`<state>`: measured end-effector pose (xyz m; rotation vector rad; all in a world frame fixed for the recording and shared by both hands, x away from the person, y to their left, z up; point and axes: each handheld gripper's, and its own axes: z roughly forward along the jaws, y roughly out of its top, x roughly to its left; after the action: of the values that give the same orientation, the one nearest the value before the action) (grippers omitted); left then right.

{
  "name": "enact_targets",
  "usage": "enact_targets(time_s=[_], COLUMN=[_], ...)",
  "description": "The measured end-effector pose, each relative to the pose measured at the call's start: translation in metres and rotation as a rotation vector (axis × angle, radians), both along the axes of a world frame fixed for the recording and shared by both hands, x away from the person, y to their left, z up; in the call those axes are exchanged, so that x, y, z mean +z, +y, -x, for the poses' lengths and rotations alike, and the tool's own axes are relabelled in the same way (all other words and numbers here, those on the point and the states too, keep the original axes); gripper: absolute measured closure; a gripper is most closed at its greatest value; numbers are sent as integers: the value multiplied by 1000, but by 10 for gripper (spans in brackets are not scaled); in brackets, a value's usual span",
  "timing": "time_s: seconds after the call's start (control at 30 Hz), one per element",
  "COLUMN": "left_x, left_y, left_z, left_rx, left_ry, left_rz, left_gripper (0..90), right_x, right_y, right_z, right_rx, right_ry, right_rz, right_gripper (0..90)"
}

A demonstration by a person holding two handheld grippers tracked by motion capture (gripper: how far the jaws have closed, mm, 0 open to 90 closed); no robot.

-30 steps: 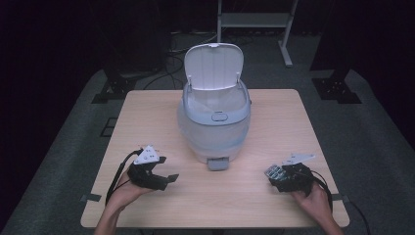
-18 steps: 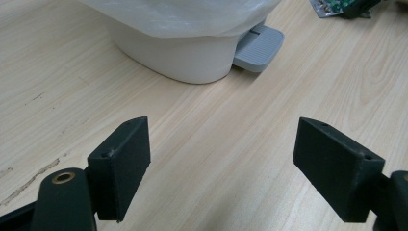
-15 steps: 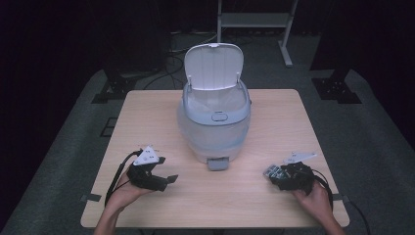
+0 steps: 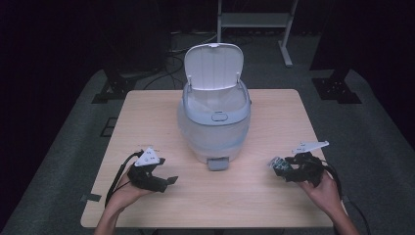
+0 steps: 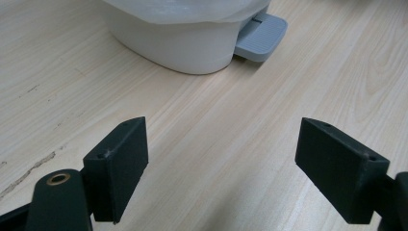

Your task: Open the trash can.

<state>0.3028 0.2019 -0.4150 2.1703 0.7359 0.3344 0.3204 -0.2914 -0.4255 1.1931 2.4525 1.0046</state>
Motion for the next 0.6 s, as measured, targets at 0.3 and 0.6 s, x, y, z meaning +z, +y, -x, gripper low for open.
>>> enact_targets(time_s=[0.3, 0.6], left_x=[-1, -3], left_y=[3, 4], left_z=[-1, -4], left_rx=[6, 5], left_ry=[2, 9], left_rz=[4, -7], left_gripper=[170, 170], right_x=[32, 65], right_y=[2, 7], right_z=[-8, -17], right_rx=[27, 56], right_ry=[-17, -29], right_rz=[-12, -21], right_gripper=[325, 324])
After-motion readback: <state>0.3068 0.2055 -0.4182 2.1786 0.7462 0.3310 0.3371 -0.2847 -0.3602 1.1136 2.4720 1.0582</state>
